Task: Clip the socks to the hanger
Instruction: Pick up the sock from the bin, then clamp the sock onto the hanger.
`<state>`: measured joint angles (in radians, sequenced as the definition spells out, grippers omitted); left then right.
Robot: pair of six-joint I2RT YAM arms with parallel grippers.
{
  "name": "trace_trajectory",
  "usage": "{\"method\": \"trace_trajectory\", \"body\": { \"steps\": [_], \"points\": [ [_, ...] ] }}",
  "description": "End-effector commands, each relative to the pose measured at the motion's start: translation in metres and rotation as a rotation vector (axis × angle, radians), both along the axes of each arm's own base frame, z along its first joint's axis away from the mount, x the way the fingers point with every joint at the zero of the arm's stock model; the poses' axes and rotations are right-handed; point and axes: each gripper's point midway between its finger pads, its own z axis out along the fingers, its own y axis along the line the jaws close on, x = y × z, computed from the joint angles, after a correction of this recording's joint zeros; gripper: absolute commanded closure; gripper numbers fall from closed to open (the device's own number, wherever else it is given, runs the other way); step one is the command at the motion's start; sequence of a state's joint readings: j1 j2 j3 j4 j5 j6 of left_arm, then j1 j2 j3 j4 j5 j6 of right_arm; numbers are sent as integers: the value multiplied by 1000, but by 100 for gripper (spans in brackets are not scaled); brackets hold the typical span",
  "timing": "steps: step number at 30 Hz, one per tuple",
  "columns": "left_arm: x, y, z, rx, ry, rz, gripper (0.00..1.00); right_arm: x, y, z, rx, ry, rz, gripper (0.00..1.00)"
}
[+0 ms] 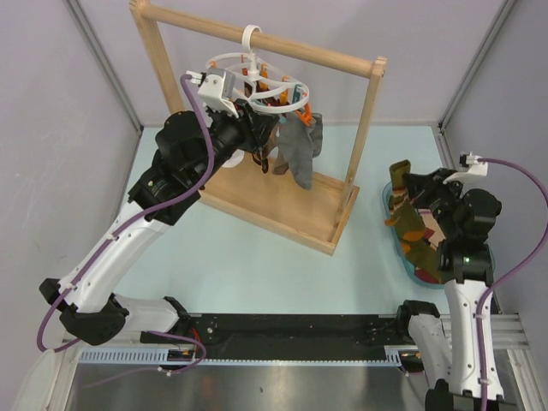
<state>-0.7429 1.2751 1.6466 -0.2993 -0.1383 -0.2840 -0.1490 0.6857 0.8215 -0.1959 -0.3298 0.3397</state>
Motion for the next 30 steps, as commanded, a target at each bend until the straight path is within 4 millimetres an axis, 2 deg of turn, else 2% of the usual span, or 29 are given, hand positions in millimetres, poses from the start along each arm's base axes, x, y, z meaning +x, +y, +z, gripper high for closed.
{"method": "trace_trajectory", "body": {
  "steps": [1, 5, 7, 9, 10, 13, 14, 16, 17, 19, 20, 21, 23, 25, 30],
  "points": [
    [-7, 7, 21, -33, -71, -8, 97, -34, 55, 54, -54, -215, 278, 100],
    [-7, 8, 24, -37, -80, -9, 98, -61, 84, 70, -27, -262, 426, 100],
    [-9, 8, 26, -43, -87, -12, 98, -73, 105, 78, -1, -287, 526, 100],
    [-10, 7, 27, -47, -92, -20, 98, -77, 116, 83, 22, -300, 566, 100],
    [-11, 8, 28, -50, -95, -21, 99, -82, 129, 83, 38, -297, 606, 100],
    [-10, 7, 26, -54, -93, -22, 99, -78, 148, 94, 56, -340, 630, 100],
    [-10, 7, 25, -51, -91, -22, 99, -87, 167, 94, 50, -351, 690, 100],
    [-9, 7, 23, -48, -88, -19, 99, -76, 181, 95, 47, -358, 663, 100],
    [-10, 7, 23, -47, -88, -18, 99, -85, 198, 96, 53, -366, 712, 100],
    [-10, 7, 22, -47, -84, -20, 100, -74, 212, 99, 41, -387, 689, 100],
    [-11, 7, 22, -48, -86, -22, 100, -77, 220, 107, 53, -423, 702, 100],
    [-12, 7, 24, -54, -89, -28, 100, -70, 229, 103, 47, -415, 699, 100],
    [-12, 7, 22, -51, -87, -31, 100, -65, 234, 112, 69, -450, 687, 100],
    [-13, 7, 23, -56, -88, -33, 100, -55, 243, 110, 73, -450, 685, 100],
    [-14, 7, 21, -60, -91, -36, 100, -41, 261, 121, 88, -500, 701, 100]
  ]
}}
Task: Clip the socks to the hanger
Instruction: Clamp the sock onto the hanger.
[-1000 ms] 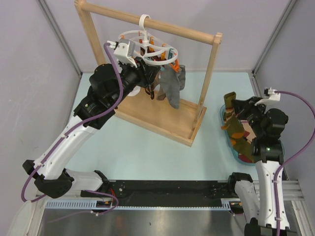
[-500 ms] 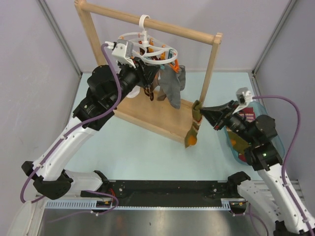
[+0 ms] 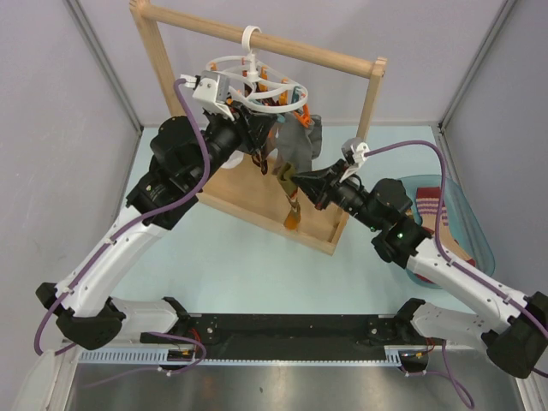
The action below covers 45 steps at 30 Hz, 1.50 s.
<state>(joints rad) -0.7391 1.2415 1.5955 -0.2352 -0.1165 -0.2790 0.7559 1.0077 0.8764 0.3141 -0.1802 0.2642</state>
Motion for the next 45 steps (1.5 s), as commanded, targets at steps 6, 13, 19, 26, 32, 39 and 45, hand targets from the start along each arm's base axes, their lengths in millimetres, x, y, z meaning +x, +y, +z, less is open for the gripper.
{"method": "trace_trajectory", "body": {
  "steps": [6, 13, 19, 26, 32, 39, 45],
  "points": [
    [-10, 5, 15, -35, -52, -24, 100, 21, 16, 84, 155, -218, -8, 100],
    [-11, 7, 15, -31, -56, -20, 100, 33, 20, 96, 176, -237, 7, 100],
    [-10, 6, 13, -29, -52, -20, 100, 32, 19, 104, 186, -254, 22, 100],
    [-10, 7, 14, -27, -53, -17, 100, 26, 17, 114, 199, -275, 34, 100],
    [-10, 7, 13, -21, -51, -16, 100, 24, 16, 120, 212, -287, 37, 100],
    [-9, 7, 12, -18, -49, -13, 100, 20, 13, 129, 230, -305, 43, 100],
    [-10, 7, 13, -21, -53, -16, 100, 20, 14, 132, 236, -313, 48, 100]
  ]
}}
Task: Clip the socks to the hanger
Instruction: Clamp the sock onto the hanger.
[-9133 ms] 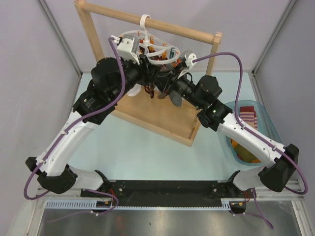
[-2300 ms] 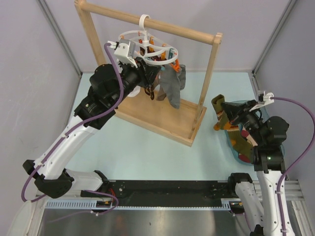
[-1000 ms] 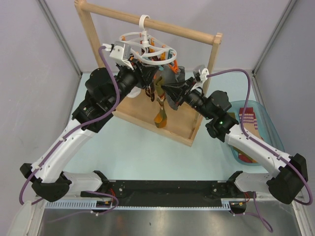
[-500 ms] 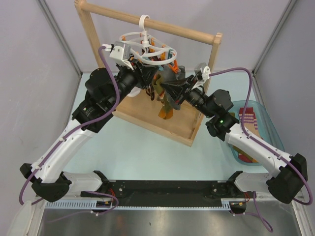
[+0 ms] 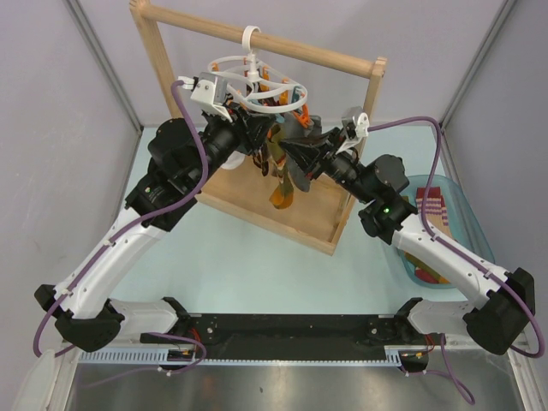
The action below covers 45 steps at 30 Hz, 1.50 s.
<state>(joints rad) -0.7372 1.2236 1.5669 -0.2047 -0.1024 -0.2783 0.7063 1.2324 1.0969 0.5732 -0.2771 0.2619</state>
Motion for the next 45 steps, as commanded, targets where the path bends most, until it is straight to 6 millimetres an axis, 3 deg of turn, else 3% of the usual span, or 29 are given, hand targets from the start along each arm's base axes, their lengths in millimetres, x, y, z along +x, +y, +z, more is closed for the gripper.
{"method": "trace_trajectory", "body": {
  "steps": [1, 13, 22, 25, 32, 34, 38, 45],
  "points": [
    [-7, 6, 12, -8, -35, -4, 100, -13, -12, 48, 91, -101, 6, 100],
    [-8, 8, 12, -11, -33, -6, 99, -15, -9, 56, 112, -110, 24, 100],
    [-9, 9, 12, -15, -34, -3, 92, -13, -3, 59, 124, -107, 38, 100],
    [-11, 11, 16, -23, -39, 0, 79, -13, -1, 58, 126, -102, 40, 100],
    [-22, 23, 29, -56, -58, 10, 34, -14, -2, 65, 140, -110, 37, 100],
    [-25, 27, 31, -65, -59, 12, 23, -16, -2, 65, 143, -110, 39, 95],
    [-34, 36, 35, -74, -64, 18, 12, -16, -5, 67, 138, -110, 18, 74],
    [-44, 64, 29, -71, -55, 88, 8, -10, -11, 61, 108, -82, -38, 54]
  ]
}}
